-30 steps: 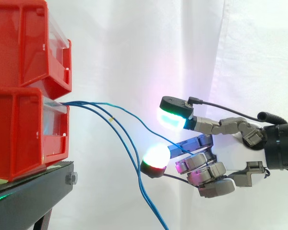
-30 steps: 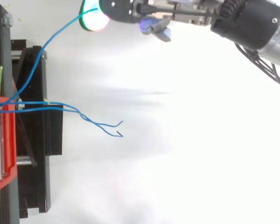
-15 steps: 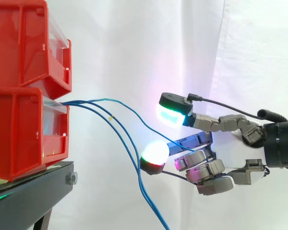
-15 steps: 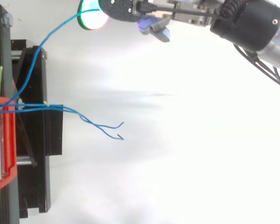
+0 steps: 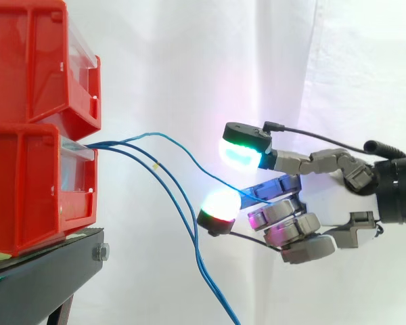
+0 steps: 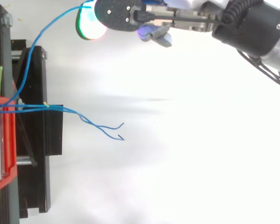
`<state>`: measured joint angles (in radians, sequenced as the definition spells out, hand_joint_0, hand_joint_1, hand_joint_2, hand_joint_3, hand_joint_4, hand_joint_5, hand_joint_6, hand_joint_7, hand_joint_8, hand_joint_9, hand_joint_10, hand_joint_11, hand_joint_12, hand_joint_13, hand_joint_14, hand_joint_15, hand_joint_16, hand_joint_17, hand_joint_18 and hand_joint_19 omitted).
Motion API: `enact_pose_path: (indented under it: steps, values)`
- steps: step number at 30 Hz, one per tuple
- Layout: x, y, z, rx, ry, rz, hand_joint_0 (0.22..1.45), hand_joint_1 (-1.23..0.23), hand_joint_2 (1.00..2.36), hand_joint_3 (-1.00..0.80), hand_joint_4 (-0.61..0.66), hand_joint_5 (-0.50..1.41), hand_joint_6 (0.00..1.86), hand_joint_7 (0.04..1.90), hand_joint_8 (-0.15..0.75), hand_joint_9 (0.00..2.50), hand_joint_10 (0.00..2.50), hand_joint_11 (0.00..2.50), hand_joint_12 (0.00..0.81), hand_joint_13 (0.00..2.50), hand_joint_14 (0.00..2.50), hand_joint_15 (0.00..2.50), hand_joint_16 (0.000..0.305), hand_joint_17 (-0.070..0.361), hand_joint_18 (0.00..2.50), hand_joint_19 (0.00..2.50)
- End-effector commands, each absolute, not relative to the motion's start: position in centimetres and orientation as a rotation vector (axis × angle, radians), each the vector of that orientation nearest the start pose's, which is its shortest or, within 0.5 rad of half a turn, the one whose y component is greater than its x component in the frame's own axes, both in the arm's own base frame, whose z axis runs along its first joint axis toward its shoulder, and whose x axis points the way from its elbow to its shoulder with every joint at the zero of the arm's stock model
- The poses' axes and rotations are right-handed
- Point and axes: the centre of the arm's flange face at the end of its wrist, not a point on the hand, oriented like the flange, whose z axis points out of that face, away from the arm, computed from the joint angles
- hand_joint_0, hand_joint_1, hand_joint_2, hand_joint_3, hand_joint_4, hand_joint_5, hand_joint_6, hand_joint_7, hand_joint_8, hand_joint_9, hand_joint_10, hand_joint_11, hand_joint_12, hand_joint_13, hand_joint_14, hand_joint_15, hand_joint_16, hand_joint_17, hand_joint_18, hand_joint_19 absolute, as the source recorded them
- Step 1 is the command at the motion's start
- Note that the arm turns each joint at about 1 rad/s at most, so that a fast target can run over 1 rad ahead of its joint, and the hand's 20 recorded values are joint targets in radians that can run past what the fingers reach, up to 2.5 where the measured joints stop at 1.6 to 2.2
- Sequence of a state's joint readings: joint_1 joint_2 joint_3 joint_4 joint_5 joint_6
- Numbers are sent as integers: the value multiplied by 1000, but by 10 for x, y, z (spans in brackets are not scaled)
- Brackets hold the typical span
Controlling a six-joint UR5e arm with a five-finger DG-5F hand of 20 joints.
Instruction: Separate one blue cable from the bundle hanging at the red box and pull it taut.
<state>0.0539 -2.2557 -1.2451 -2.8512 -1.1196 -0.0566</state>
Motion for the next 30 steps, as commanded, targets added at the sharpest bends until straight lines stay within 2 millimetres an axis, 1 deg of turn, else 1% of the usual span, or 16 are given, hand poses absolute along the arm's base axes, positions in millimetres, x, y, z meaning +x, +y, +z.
enact_pose_path:
  steps: [1,2,6,14,16,20,23,24,25,30]
  values:
    - [715,-141,266,1391,1059,804,597,-466,1010,-384,158,-232,668,1115,308,225,2500,2485,397,804,2500,2043,37,84,1383,1882]
    - [705,-142,278,1405,1096,778,597,-469,1010,-378,161,-232,673,1111,308,225,2500,2488,404,808,2500,2042,37,83,1383,1886]
    - [700,-142,286,1401,1113,761,597,-482,1010,-383,163,-235,690,1102,310,229,2500,2500,404,811,2500,2050,37,84,1385,1886]
    - [700,-141,286,1387,1130,743,597,-518,1011,-365,159,-245,746,1055,307,243,2500,2494,404,818,2500,2045,37,83,1393,1918]
    - [700,-141,286,1386,1131,739,603,-550,1012,-351,152,-248,762,1046,308,249,2500,2476,401,818,2500,2042,36,82,1394,1922]
    - [700,-143,286,1387,1128,737,623,-571,1020,-245,159,-257,823,1038,302,262,2500,2496,399,825,2500,2047,36,81,1400,1922]
    - [700,-142,286,1385,1129,738,630,-584,1021,-202,152,-257,845,1047,300,265,2500,2500,404,833,2500,2036,36,82,1408,1944]
    - [700,-141,286,1384,1131,739,631,-588,1021,-195,150,-257,847,1044,301,266,2500,2500,407,834,2500,2067,36,81,1410,1933]
    - [701,-140,286,1381,1128,743,632,-596,1022,-200,151,-256,848,1044,297,265,2500,2491,403,833,2500,2036,36,81,1408,1947]
    - [703,-139,288,1372,1117,754,642,-647,1020,-226,149,-254,856,1038,294,267,2500,2479,407,842,2500,2042,36,82,1424,1981]
